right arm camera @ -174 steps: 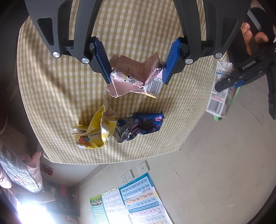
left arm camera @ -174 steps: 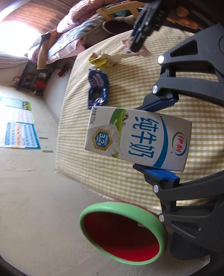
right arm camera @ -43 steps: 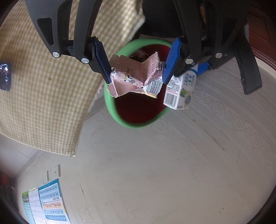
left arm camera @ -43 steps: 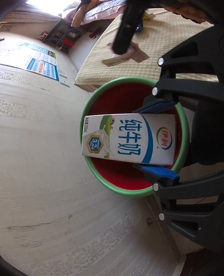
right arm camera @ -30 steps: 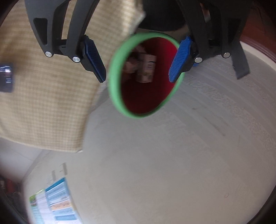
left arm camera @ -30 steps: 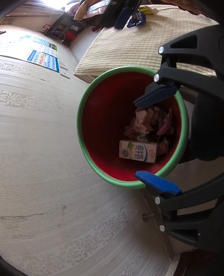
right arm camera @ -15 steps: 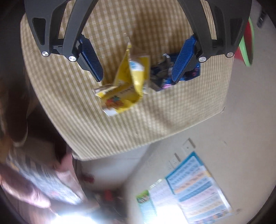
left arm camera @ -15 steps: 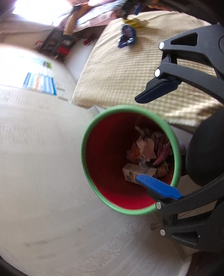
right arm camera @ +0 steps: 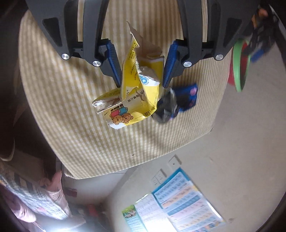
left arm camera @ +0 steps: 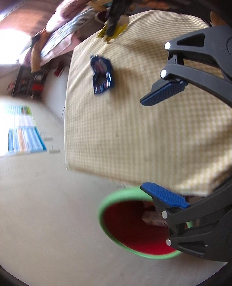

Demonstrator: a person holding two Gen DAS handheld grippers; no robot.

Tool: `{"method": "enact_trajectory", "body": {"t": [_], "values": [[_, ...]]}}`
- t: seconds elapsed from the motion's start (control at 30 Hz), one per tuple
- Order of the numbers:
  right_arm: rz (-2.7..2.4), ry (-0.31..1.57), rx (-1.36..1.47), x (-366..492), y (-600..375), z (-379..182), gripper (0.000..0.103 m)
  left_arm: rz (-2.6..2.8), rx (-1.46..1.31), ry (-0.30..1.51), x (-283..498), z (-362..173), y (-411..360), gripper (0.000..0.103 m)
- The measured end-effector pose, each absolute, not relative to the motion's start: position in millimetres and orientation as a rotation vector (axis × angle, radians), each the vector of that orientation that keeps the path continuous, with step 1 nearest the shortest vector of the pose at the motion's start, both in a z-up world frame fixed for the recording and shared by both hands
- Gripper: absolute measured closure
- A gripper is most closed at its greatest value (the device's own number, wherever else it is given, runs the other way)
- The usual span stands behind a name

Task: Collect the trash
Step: 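Grasp the yellow bear-print wrapper with the right gripper, then grasp the blue Oreo wrapper with the left gripper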

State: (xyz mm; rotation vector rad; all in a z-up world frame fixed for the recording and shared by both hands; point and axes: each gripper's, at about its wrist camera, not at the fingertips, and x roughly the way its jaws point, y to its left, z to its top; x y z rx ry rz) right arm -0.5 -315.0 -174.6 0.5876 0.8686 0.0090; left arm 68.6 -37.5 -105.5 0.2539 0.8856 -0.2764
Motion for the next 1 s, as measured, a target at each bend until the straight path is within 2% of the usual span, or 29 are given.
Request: {"method": "enact_trajectory", "body": {"t": [0.13,0.37,0.73,0.8,0.87,0.93,1.0], "values": [[0.008,0.883,0.606,-34.9,-319.2,-186.8,0.058,-0.369,0.305,0.873,79.8,-112.5,-99.9,0.014],[0.058,0.829,0.636,-30.2,-324.2,-182.3,0.057,-0.468,0.514,0.864,101.5,-135.0,-197.9,0.014],[0.125,0.809,0.715,-27.8,-332.1,-183.6,0.057,-0.505,0.599,1.031,145.5,-173.2,-234.8,0.014],[0.127,0.798,0.722,-29.3,-334.2,-181.6,0.057,-0.503,0.605,1.057,146.6,-181.5,-234.9,0.023],[0.125,0.791,0.723,-30.1,-336.0,-180.5,0.057,-0.508,0.577,1.069,146.3,-182.6,-233.7,0.039],[0.122,0.795,0.723,-30.3,-336.2,-181.1,0.057,-0.52,0.552,1.083,145.3,-182.1,-233.1,0.047],[0.122,0.808,0.716,-28.7,-335.2,-183.1,0.057,-0.511,0.56,1.063,141.0,-179.6,-231.2,0.063]]}}
